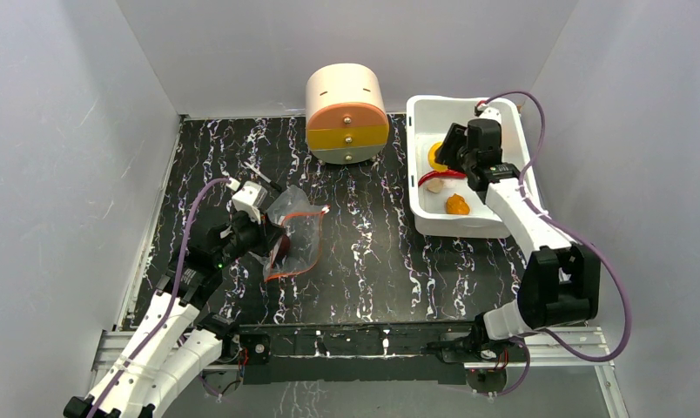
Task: Place the food in the zip-top bag and seal the zipper
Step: Pick up the fake fruit from the bin, then place the fake fruit in the zipper food storage bag.
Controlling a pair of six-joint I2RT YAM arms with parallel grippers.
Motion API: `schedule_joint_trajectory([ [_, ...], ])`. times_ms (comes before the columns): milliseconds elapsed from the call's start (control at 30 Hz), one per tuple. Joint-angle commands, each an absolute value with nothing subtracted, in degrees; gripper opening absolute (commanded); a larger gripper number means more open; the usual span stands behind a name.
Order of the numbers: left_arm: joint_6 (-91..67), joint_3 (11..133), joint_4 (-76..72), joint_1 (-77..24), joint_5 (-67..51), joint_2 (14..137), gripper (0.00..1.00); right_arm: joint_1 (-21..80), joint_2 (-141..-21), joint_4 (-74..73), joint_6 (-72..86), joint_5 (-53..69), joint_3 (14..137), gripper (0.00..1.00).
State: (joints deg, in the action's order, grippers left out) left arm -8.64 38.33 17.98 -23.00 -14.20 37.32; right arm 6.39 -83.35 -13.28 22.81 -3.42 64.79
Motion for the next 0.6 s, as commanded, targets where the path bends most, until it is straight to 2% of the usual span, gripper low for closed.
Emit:
schedule_joint_trajectory([
  [0, -9.05, 38.11, 16.23, -23.14, -14.91, 37.47, 0.0, 11.14, -77.2, -15.28, 21.64, -4.05, 64.8, 0.41],
  [267, -9.5, 38.08, 16.27, -23.12, -15.09, 37.27, 0.0, 19.28, -67.95, -20.18, 20.29, -3.88, 65.0, 0.42],
  [567, -19.78, 39.96, 16.86, -23.12, -18.75, 41.14, 0.0, 22.11, -57.49, -22.41, 18.44, 10.05, 63.57, 0.41],
])
